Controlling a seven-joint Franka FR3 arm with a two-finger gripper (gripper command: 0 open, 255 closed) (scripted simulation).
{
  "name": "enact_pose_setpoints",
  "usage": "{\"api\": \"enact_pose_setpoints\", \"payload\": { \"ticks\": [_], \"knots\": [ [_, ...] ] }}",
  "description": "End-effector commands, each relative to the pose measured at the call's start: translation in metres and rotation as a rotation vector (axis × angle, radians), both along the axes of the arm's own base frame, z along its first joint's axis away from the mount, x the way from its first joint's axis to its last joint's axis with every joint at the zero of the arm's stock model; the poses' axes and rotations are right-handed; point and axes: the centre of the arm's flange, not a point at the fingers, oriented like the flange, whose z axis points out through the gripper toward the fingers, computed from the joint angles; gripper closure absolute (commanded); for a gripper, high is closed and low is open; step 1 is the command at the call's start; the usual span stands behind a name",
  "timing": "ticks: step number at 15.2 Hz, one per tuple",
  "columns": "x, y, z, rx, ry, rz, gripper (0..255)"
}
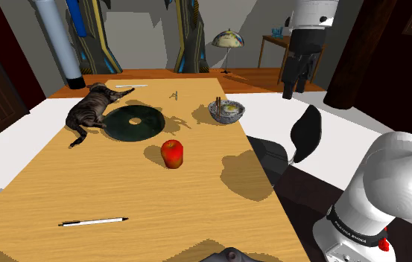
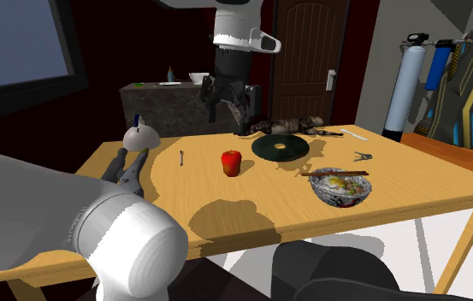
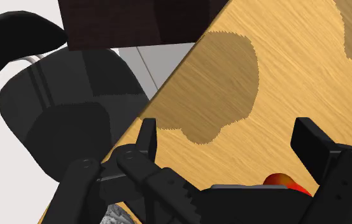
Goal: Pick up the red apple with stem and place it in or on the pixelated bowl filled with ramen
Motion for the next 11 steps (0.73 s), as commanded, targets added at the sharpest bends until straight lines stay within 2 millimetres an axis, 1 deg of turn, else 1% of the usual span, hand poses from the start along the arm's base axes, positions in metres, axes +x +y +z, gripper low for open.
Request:
{"api": "enact_pose_setpoints", "payload": {
  "ticks": [1, 11],
  "knots": [
    [0.0, 0.0, 0.0, 0.0, 0.0, 0.0, 0],
    [0.09, 0.076, -0.053, -0.021, -0.032, -0.043, 0]
  ]
}}
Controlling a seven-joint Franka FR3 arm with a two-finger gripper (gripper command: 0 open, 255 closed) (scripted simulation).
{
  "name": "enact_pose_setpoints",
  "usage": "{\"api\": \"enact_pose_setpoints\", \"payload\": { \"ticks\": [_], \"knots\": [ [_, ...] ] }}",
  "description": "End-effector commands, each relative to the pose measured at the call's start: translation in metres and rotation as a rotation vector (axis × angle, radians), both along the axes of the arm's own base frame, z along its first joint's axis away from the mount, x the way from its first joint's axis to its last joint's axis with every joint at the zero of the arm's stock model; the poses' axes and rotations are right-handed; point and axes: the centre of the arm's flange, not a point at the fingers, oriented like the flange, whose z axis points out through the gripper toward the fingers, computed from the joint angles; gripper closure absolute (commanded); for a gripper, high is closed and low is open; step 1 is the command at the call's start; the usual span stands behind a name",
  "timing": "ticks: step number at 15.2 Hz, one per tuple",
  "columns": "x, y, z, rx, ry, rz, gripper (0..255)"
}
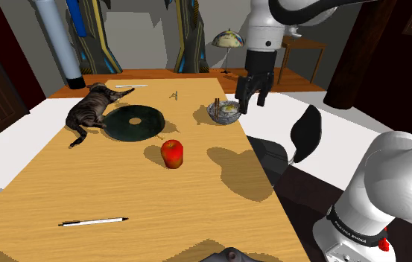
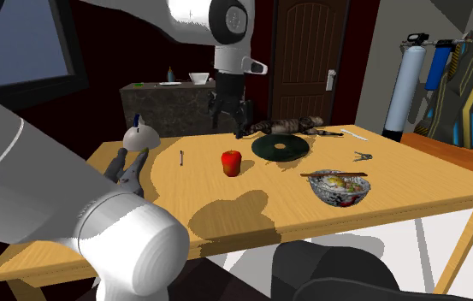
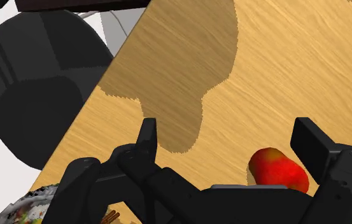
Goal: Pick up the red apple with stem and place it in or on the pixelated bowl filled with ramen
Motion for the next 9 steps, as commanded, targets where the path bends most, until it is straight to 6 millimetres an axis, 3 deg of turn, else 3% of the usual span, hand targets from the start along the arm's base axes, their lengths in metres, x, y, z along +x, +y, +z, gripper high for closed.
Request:
{"api": "enact_pose_setpoints", "payload": {
  "ticks": [1, 9],
  "knots": [
    [0.019, 0.016, -0.009, -0.004, -0.008, -0.009, 0],
    [0.095, 0.073, -0.05, -0.02, -0.034, -0.044, 0]
  ]
}}
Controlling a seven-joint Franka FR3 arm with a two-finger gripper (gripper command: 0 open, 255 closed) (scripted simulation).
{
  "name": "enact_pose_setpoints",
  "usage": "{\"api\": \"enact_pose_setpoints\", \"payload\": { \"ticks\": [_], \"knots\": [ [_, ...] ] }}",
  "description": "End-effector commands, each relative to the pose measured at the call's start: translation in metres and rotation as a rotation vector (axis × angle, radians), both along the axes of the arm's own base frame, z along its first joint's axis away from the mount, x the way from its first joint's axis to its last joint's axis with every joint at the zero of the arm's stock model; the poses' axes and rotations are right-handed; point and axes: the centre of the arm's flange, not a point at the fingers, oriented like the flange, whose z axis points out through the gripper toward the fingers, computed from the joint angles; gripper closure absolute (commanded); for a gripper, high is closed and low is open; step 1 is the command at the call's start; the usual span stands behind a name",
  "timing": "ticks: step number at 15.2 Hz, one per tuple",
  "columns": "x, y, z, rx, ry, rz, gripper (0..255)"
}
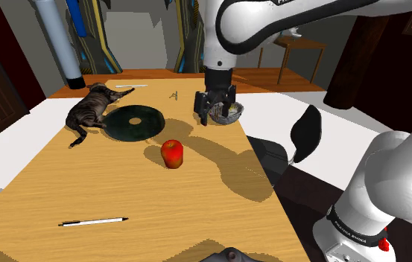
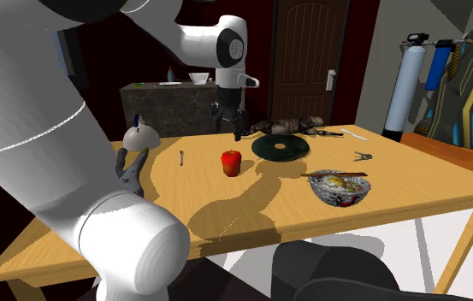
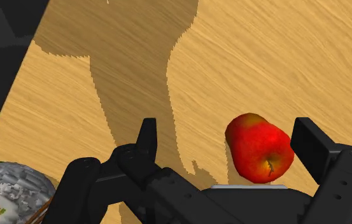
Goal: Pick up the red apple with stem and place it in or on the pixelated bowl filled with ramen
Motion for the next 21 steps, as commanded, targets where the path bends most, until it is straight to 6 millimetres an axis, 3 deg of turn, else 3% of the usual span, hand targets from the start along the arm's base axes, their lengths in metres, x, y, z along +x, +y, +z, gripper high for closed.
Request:
{"api": "enact_pose_setpoints", "payload": {
  "ticks": [1, 12, 21],
  "knots": [
    [0.021, 0.012, -0.009, -0.003, -0.008, -0.01, 0],
    [0.126, 0.082, -0.061, -0.025, -0.042, -0.055, 0],
    [0.127, 0.083, -0.101, -0.025, -0.042, -0.055, 0]
  ]
}}
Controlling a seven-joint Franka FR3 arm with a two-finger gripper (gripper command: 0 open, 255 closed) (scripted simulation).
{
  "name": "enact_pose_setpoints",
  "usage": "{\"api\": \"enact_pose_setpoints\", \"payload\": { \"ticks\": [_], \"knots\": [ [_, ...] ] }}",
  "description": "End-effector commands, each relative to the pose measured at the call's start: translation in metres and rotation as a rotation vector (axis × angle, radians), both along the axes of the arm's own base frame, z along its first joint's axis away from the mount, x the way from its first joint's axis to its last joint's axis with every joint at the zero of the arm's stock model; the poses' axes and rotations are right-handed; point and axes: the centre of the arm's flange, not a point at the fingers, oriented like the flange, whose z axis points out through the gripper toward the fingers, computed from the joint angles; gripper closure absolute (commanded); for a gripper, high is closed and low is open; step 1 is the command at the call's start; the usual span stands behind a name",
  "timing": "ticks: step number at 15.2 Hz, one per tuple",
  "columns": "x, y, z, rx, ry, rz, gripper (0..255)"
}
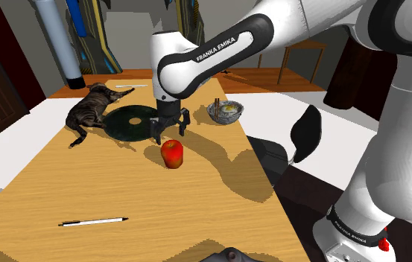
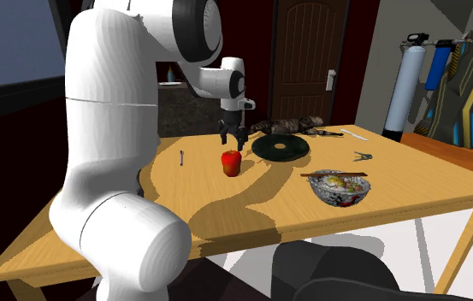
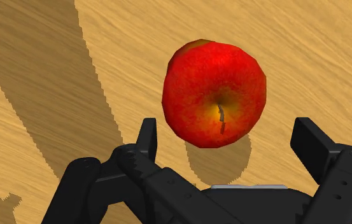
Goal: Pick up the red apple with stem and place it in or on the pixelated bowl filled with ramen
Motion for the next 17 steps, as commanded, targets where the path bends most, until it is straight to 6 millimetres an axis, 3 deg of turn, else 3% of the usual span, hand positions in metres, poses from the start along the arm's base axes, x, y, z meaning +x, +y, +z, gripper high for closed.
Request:
{"api": "enact_pose_setpoints", "payload": {
  "ticks": [1, 6, 7, 17],
  "knots": [
    [0.0005, 0.0003, -0.002, 0.0, -0.001, 0.0, 0],
    [0.0005, 0.0003, -0.0019, 0.0, 0.0, 0.0, 0],
    [0.0005, 0.0003, -0.0019, 0.0, 0.0, 0.0, 255],
    [0.0005, 0.0003, 0.0033, 0.0, -0.001, 0.0, 255]
  ]
}}
